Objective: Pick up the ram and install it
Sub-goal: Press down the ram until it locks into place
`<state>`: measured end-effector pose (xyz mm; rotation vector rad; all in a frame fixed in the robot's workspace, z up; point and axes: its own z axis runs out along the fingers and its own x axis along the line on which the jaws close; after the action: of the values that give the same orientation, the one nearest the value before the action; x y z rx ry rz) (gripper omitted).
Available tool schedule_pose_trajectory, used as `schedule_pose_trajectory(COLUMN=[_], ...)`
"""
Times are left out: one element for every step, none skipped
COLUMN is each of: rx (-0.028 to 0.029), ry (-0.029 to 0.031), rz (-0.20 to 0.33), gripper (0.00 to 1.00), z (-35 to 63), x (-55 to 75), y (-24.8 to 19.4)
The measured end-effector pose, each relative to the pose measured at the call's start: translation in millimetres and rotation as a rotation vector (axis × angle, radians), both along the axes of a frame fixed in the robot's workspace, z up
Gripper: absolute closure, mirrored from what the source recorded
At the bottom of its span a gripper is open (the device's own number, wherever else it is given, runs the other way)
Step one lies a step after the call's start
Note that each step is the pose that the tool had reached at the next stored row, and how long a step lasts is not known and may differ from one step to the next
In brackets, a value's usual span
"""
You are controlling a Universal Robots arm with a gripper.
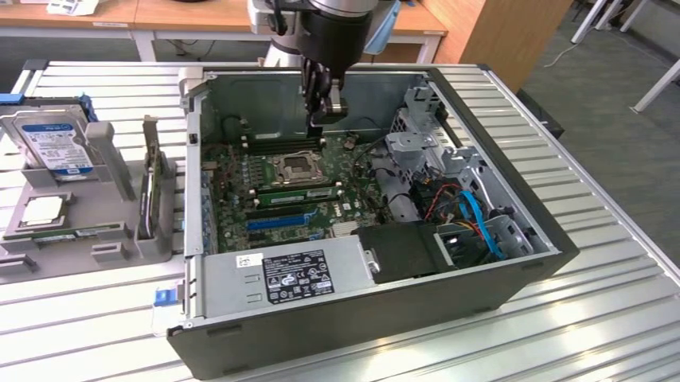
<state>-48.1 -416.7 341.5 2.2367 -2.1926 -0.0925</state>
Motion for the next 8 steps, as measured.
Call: schedule_pose_trajectory(rx=[-0.0001,-0.0001,-0.0001,0.0000,0.0000,0.0000,0.0000,0.0000], ry=[0.0000,0.0000,0.0000,-0.0001,0.0000,0.0000,0.0000,-0.0001], rz=[0.000,0.000,0.000,0.000,0.000,0.000,0.000,0.000], gripper=[0.90,0.90,0.90,0.90,0.90,0.90,0.90,0.90], z=[0.0,0.0,0.0,0.0,0.0,0.0,0.0,0.0], x=[0.6,0.6,0.7,0.9,1.0,1.1,2.6,4.1], y=[0.0,0.0,0.0,0.0,0.0,0.0,0.0,0.0])
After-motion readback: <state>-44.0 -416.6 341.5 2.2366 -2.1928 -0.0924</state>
